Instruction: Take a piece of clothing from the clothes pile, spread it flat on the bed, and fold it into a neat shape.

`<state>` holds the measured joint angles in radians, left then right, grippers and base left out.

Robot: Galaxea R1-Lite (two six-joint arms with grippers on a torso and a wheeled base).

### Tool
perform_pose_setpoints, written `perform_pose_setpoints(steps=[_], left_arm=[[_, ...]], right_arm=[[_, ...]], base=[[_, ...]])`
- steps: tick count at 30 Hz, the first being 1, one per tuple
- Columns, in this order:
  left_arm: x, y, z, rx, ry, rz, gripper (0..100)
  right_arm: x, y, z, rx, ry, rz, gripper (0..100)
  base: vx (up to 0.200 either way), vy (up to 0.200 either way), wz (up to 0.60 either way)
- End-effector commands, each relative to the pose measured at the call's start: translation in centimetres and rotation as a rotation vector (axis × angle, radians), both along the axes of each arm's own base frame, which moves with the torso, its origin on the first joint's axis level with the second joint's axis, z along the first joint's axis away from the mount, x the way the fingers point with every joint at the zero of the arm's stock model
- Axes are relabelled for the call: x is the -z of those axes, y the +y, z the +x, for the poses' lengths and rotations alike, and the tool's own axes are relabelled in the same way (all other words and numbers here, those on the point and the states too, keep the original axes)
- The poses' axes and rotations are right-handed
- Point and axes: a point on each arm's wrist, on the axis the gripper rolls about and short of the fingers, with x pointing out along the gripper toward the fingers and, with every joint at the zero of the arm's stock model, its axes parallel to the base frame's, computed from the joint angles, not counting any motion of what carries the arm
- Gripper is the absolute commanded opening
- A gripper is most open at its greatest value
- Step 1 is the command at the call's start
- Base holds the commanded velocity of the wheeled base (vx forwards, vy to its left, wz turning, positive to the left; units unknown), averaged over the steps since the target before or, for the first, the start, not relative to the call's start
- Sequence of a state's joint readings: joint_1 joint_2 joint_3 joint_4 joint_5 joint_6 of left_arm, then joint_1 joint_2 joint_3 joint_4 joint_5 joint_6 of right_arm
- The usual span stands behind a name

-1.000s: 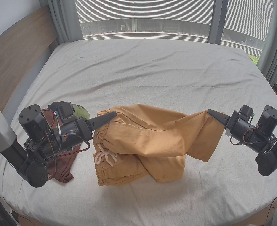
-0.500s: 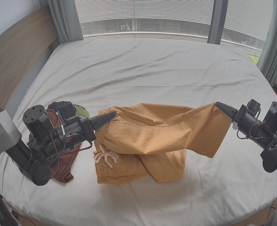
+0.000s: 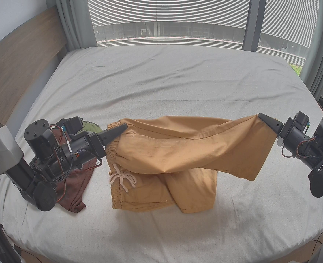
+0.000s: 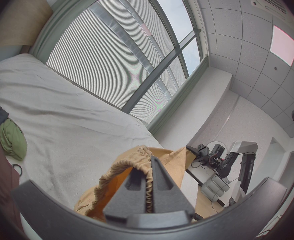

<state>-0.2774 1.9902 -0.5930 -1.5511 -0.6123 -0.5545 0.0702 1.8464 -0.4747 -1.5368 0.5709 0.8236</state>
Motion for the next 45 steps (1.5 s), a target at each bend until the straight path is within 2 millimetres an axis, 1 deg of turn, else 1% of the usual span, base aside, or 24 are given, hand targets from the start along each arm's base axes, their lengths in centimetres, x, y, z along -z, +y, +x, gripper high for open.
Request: perform_pose_setpoints(steps=[1, 5, 11, 20, 30, 45], left_arm=[[0.0, 0.4, 0.3, -0.030, 0.000, -0.003, 0], [-0.1, 0.8, 0.4, -0.047, -0.004, -0.006, 0], [-0.3, 1.0, 0.6, -0.054, -0.007, -0.013, 0], [-0.5, 1.9, 1.1, -0.090, -0.011, -0.026, 0], [-0.8, 1.9, 1.3, -0.111, -0.011, -0.041, 0], [-0.8, 2.1, 1.4, -0.128, -0.010, -0.044, 0]], right_arm=[[-0.2, -0.9, 0.0, 0.017, -0.007, -0.002, 0], [-0.2, -1.4, 0.2, 0.032, -0.011, -0.002, 0], [-0.2, -1.5, 0.2, 0.020, -0.011, -0.005, 0], [-0.1, -2.6, 0.0, 0.006, -0.003, -0.014, 0], [0.0, -2.6, 0.0, 0.002, -0.001, -0.015, 0], [-0.2, -3.7, 0.1, 0.023, -0.010, -0.018, 0]], base=[[0.000, 0.000, 0.00], [0.000, 0.000, 0.00], [0.000, 0.000, 0.00], [0.000, 0.000, 0.00], [0.000, 0.000, 0.00], [0.000, 0.000, 0.00]])
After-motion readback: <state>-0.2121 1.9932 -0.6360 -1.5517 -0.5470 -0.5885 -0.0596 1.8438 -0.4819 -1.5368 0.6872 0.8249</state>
